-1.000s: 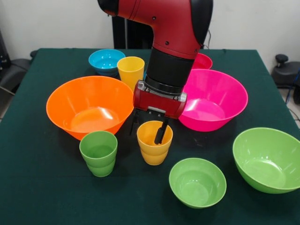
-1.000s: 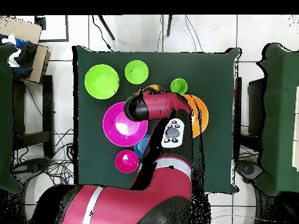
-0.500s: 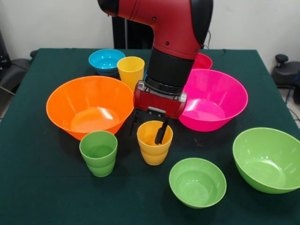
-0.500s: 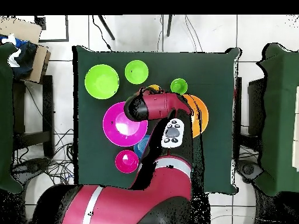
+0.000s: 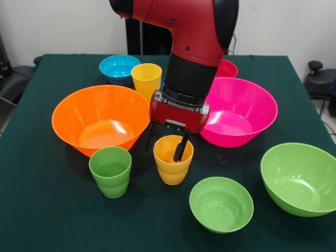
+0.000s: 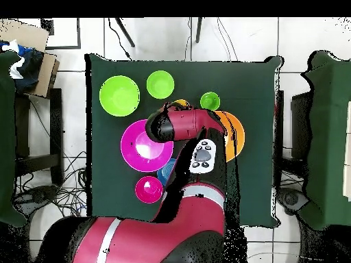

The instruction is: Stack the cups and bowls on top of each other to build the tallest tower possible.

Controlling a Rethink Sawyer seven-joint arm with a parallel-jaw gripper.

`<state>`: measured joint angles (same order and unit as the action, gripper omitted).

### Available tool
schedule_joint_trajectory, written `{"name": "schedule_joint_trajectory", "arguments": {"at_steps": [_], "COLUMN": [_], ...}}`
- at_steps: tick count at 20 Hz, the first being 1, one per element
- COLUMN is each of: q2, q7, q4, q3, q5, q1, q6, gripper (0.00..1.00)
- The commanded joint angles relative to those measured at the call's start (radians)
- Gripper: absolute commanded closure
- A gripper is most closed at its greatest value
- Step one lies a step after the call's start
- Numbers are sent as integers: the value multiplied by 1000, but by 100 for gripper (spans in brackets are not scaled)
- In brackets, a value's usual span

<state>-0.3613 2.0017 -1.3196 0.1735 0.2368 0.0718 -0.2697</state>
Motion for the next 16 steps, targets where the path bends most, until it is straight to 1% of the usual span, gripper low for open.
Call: {"name": "schedule_joint_trajectory", "arguments": {"at_steps": [1, 15, 16], "q2": [26, 22, 23], "q7": [66, 55, 56], "q4": [9, 11, 12], "q3": [-66, -69, -69], "q5": [-21, -25, -25], "q1": [-9, -6, -7], "q6": [-106, -130, -132], "gripper": [0, 0, 100]}}
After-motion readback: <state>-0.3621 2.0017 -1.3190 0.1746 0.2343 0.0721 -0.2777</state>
